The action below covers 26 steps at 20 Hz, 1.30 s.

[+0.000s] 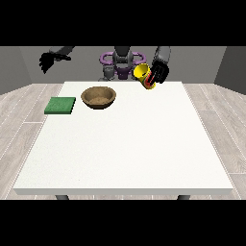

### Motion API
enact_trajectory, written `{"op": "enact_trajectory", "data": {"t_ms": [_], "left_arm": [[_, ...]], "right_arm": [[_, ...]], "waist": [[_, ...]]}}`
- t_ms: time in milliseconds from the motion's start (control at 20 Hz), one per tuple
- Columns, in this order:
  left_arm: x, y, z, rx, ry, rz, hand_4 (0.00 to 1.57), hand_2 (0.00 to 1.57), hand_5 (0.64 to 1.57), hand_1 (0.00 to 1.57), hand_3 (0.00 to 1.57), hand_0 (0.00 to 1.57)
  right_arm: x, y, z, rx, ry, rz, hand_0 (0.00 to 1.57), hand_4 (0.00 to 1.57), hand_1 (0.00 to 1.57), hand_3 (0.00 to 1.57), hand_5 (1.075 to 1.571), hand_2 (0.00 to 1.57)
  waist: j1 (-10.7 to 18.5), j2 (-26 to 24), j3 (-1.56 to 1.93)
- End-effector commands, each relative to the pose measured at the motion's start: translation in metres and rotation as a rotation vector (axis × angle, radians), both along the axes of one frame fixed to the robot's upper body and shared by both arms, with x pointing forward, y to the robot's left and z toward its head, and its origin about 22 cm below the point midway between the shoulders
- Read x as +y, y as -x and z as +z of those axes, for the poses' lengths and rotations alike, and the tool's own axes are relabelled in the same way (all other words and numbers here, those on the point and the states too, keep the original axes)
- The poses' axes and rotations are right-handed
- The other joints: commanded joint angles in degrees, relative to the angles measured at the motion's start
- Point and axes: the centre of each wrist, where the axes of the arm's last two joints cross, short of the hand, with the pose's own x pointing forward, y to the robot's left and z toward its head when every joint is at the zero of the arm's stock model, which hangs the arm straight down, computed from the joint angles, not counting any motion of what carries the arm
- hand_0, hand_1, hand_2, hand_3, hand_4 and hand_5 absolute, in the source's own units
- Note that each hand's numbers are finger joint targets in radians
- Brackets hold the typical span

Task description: Pick the cup and pour the ball into the bowl, then pick the bowl and place it on the pad

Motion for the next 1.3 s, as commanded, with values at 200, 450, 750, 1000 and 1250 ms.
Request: {"op": "enact_trajectory", "data": {"t_ms": [200, 450, 750, 1000, 1250], "left_arm": [[-0.070, -0.009, 0.018, -0.032, -0.377, -0.031, 1.57, 1.57, 1.203, 1.55, 1.57, 1.55], [-0.112, 0.002, 0.007, -0.050, -0.628, -0.134, 1.38, 1.57, 1.400, 1.50, 1.57, 1.50], [-0.150, 0.003, 0.012, -0.078, -0.996, -0.200, 1.57, 1.57, 1.042, 1.51, 1.57, 1.51], [-0.171, 0.022, -0.018, -0.090, -1.285, -0.208, 1.49, 1.57, 1.236, 1.50, 1.57, 1.50], [-0.183, 0.035, -0.023, -0.139, -1.369, -0.291, 1.53, 1.57, 1.137, 1.45, 1.57, 1.45]], "right_arm": [[-0.014, 0.006, -0.010, 0.076, -0.008, 0.014, 0.00, 0.00, 0.00, 0.00, 1.570, 0.00], [-0.031, 0.023, -0.023, 0.067, -0.026, -0.035, 0.00, 0.00, 0.00, 0.00, 1.571, 0.00], [-0.020, -0.008, 0.002, 0.024, -0.019, 0.037, 0.00, 0.00, 0.00, 0.00, 1.570, 0.00], [-0.009, -0.008, -0.009, 0.090, -0.025, 0.024, 0.00, 0.00, 0.00, 0.00, 1.571, 0.00], [-0.019, 0.009, -0.022, 0.055, -0.004, -0.023, 0.00, 0.00, 0.00, 0.00, 1.571, 0.00]], "waist": [[-0.63, -5.03, 0.10], [-0.35, -4.87, 0.11], [-3.05, -2.18, 0.06], [-2.53, -4.65, -0.02], [1.52, -4.01, -0.04]]}}
